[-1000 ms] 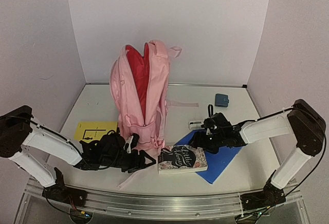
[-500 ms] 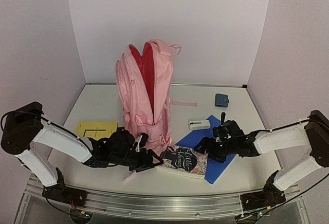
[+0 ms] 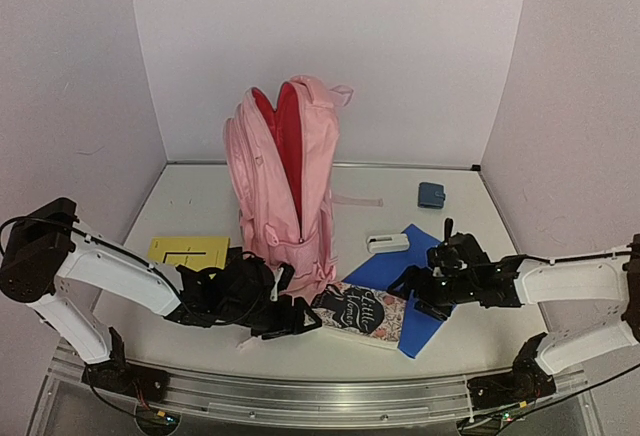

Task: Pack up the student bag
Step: Pick up the book from the center of the board, then place the book in the student bag.

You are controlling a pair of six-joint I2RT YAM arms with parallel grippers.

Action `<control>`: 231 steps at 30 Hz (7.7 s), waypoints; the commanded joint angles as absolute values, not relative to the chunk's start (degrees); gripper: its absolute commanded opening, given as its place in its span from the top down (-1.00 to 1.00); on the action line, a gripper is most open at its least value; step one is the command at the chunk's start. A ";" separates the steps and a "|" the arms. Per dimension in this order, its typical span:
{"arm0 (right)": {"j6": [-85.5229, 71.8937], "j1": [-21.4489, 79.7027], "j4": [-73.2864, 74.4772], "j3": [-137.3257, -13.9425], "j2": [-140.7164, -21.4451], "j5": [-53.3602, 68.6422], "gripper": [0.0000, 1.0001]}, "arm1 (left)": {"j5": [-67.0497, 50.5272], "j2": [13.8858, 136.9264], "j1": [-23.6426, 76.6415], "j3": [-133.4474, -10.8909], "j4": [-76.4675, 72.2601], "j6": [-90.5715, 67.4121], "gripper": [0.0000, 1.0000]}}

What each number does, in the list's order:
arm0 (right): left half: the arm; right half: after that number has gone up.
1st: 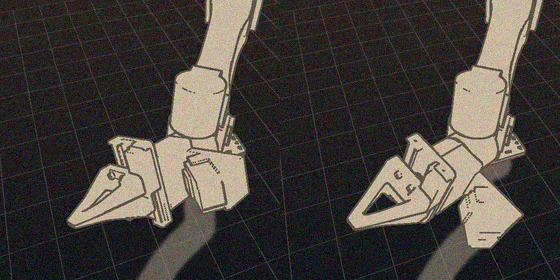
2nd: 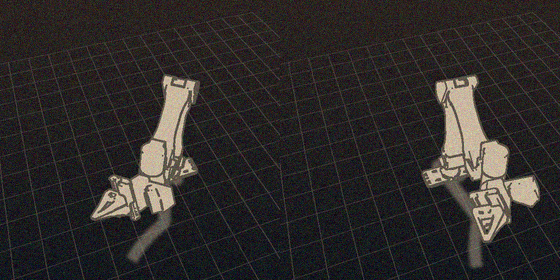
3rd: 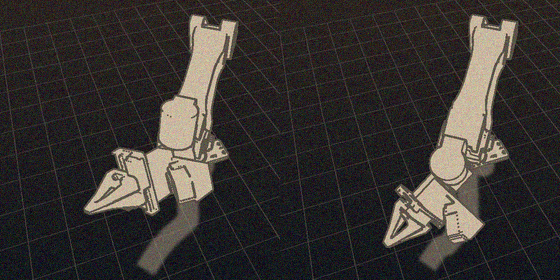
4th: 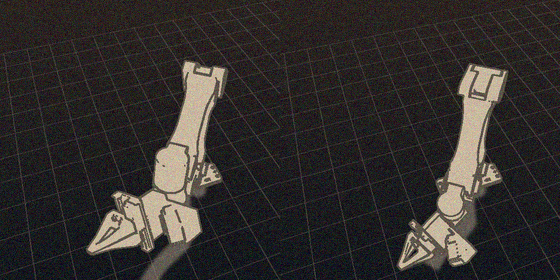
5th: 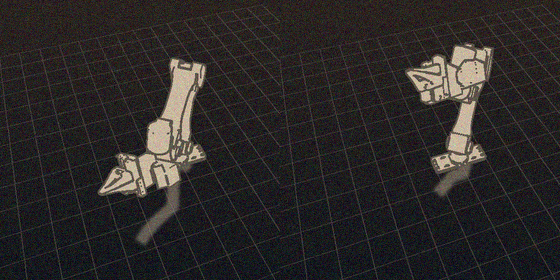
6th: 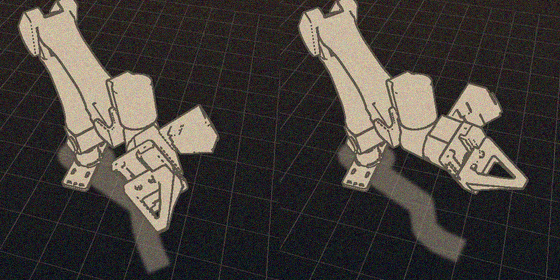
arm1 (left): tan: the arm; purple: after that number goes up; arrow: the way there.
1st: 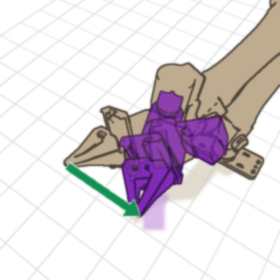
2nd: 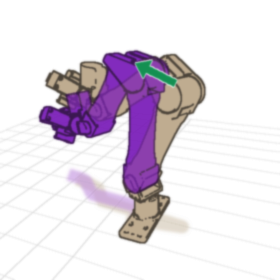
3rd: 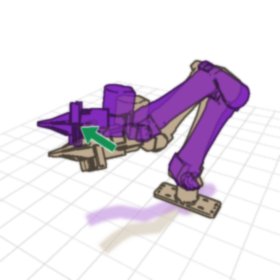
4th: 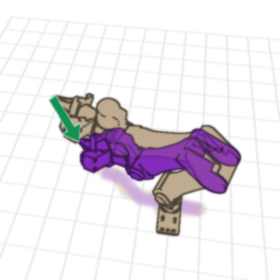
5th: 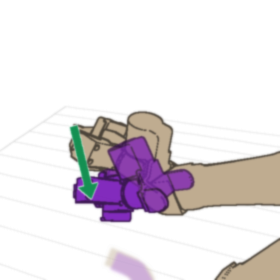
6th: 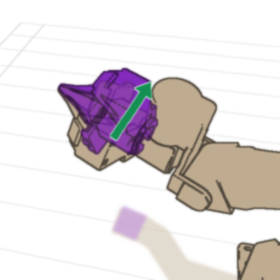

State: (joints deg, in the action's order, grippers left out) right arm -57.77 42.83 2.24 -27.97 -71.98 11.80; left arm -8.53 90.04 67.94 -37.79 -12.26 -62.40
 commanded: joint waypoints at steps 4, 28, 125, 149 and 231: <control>-58.32 43.85 0.45 -26.55 -75.21 15.13 -0.62 | -9.08 91.57 67.48 -39.16 -16.98 -60.37 -0.38; -63.23 46.08 -11.63 -23.95 -81.07 18.19 -0.37 | -8.01 97.48 63.04 -40.35 -17.44 -65.59 -0.36; -44.02 53.11 -8.96 -31.11 -62.81 32.95 -0.92 | -29.14 73.29 63.11 -34.44 -37.04 -41.92 1.00; -46.12 60.68 -8.00 -39.75 -48.95 15.32 1.00 | -17.08 69.88 61.21 -48.62 -3.30 -38.57 -0.41; -16.64 63.52 -12.13 -99.16 -105.22 -43.99 1.00 | -8.40 67.69 37.28 -82.20 43.18 -11.12 0.99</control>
State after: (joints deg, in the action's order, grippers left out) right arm -11.41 64.67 -10.89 -94.18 -105.08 -47.60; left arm -2.29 68.50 37.35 -83.06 41.13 -14.30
